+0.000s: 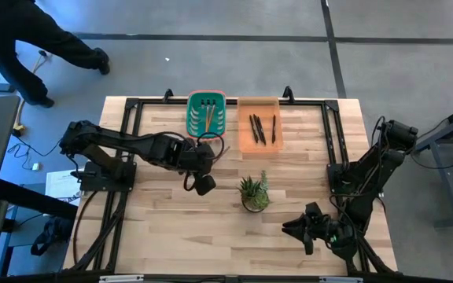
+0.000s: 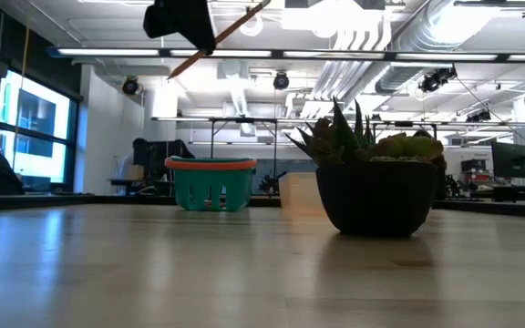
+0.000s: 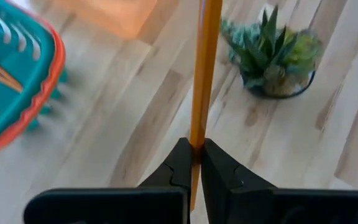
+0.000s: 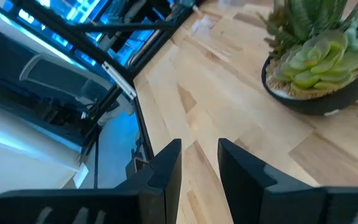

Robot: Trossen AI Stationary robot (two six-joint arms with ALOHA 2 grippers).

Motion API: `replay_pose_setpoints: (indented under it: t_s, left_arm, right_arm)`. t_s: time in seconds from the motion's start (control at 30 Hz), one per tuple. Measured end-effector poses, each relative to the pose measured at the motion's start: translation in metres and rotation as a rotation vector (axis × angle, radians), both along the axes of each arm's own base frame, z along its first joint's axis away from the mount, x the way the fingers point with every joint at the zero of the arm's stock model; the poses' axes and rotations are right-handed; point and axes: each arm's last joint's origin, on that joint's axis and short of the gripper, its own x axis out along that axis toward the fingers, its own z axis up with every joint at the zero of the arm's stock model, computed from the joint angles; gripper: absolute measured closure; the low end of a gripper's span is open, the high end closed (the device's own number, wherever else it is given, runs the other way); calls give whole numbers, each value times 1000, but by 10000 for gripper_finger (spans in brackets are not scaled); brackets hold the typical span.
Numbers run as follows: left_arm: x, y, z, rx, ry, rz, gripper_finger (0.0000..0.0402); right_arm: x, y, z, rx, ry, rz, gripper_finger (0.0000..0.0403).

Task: Sort pens & pencils
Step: Put the pencil into the green bin

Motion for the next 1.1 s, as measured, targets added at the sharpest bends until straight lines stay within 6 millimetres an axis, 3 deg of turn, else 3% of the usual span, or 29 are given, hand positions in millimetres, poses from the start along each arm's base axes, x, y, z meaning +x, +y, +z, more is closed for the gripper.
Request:
replay_pose_setpoints:
  t_s: [0.47, 0.73, 1.1]
  left_arm:
    - [3, 44, 5, 8, -76, 157, 400]
    - [0, 86, 8, -41, -156, 344, 400]
    - [-17, 141, 8, -77, -166, 442, 400]
  right_arm:
    - [0, -1, 0, -92, -16, -3, 306]
    - [0, -1, 1, -183, -19, 34, 306]
    - [0, -2, 2, -198, -43, -10, 306]
